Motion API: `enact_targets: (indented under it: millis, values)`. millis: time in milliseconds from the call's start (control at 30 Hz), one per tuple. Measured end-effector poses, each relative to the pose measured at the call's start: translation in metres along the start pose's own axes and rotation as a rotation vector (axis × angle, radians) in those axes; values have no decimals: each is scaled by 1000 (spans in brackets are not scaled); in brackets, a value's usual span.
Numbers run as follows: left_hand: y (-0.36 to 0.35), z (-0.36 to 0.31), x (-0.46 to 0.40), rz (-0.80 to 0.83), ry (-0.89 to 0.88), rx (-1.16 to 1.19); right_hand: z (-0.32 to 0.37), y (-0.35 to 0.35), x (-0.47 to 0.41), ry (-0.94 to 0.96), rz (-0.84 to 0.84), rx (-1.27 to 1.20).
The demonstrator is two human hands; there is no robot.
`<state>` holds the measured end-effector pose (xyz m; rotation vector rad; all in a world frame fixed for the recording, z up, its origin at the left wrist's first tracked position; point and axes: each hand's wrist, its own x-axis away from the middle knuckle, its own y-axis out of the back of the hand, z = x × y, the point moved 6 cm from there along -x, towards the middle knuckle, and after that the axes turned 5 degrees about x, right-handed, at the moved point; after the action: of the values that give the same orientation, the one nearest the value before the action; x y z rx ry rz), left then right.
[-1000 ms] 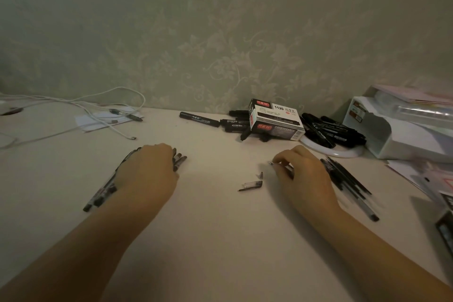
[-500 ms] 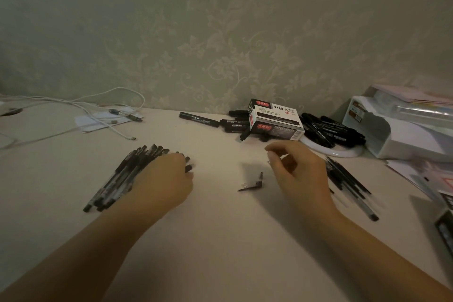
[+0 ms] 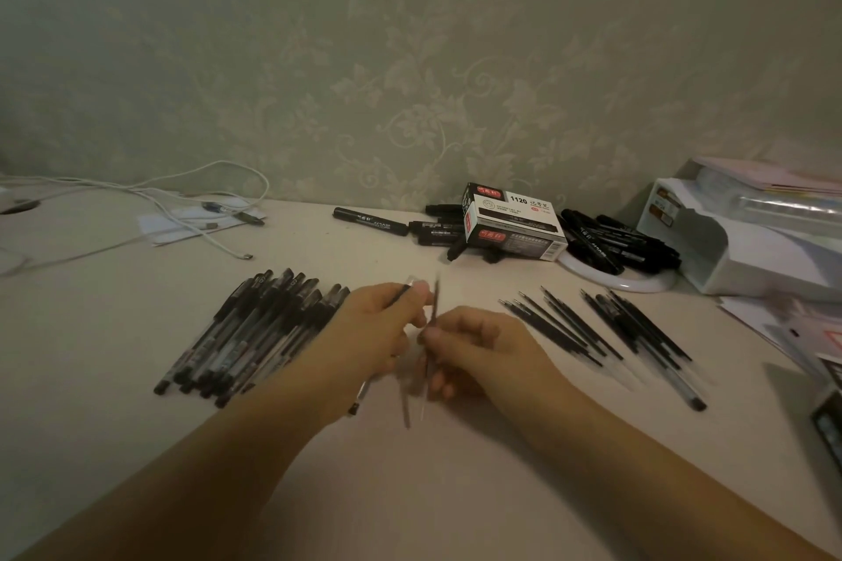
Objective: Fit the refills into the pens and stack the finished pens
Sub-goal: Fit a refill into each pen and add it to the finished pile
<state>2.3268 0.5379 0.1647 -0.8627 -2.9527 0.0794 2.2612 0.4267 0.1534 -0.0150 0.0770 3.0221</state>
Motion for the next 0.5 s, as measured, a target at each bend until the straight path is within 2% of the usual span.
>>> enact_targets:
  millis: [133,200,300,500]
  values:
    - [-10,1,3,119,-33,-160,8,38,-3,137,-352,-242]
    - [-12,2,3,152,-67,-266,10,54,-4,180,-453,-280]
    - [-13,2,3,165,-108,-316,5,61,-6,159,-464,-302]
    - [-15,0,4,177,-139,-260,1,55,-10,175,-373,-252]
